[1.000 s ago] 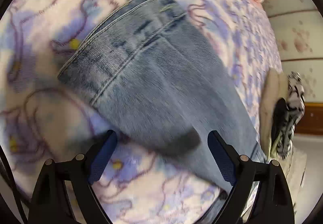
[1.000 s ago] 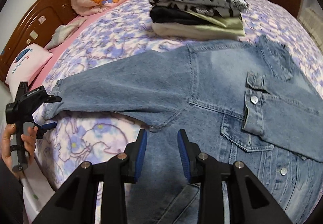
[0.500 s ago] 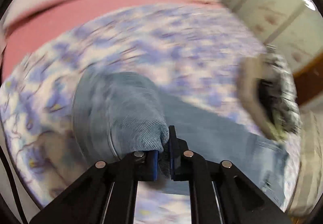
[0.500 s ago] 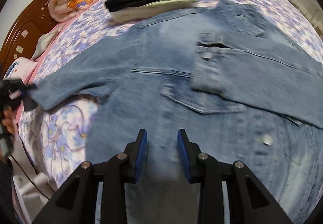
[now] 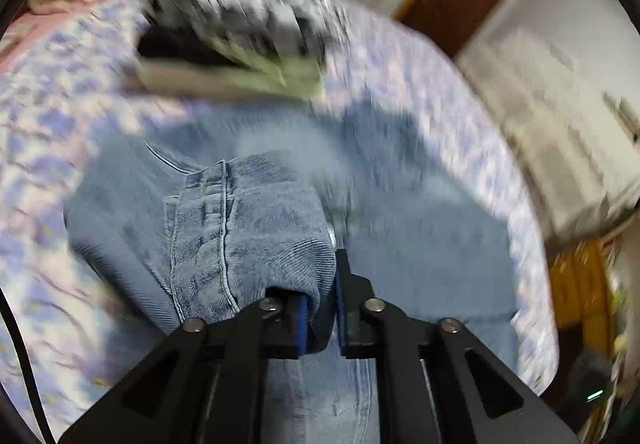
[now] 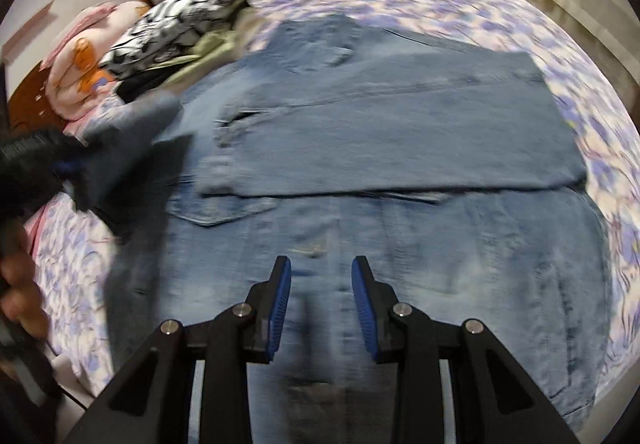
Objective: Fold large clothes
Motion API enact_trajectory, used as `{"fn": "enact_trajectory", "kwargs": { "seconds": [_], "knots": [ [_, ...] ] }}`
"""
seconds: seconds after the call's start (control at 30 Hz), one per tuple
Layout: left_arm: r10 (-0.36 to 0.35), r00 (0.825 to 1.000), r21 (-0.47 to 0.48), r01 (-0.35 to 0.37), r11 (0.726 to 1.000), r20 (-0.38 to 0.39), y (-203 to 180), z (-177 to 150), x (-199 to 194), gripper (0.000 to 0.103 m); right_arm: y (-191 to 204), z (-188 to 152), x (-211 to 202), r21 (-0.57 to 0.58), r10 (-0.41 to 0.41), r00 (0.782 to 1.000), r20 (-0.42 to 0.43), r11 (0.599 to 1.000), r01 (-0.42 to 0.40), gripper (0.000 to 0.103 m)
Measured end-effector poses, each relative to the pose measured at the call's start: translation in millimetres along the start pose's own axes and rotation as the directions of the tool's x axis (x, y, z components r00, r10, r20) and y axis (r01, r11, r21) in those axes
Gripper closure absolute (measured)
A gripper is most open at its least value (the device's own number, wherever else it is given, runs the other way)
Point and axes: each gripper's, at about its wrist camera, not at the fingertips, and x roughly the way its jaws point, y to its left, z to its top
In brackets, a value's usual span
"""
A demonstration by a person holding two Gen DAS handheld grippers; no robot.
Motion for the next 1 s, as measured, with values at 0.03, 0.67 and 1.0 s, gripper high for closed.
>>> {"fn": "enact_trajectory", "kwargs": {
  "seconds": [0.03, 0.67, 1.0],
  "knots": [
    [0.016, 0.999, 0.022, -0.015, 1.000, -0.048, -5, -9, 18, 0.080, -8, -1, 2, 0.012, -0.007, 1.000, -0.007, 1.000, 0.007, 0.071],
    [-0.043, 0.998, -0.033, 0.041, 0.999, -0.048, 38, -56, -51, 0.028, 65, 19, -12, -0.237, 0.164, 0.982, 0.095, 0.962, -0.138, 0.059],
    [0.170, 0.985, -0.128, -0.173, 0.977, -0.030, 111, -97, -84, 0.028, 145, 11, 2, -0.522, 0.208, 0.976, 0.065, 0.841, -0.145, 0.059]
  ]
}}
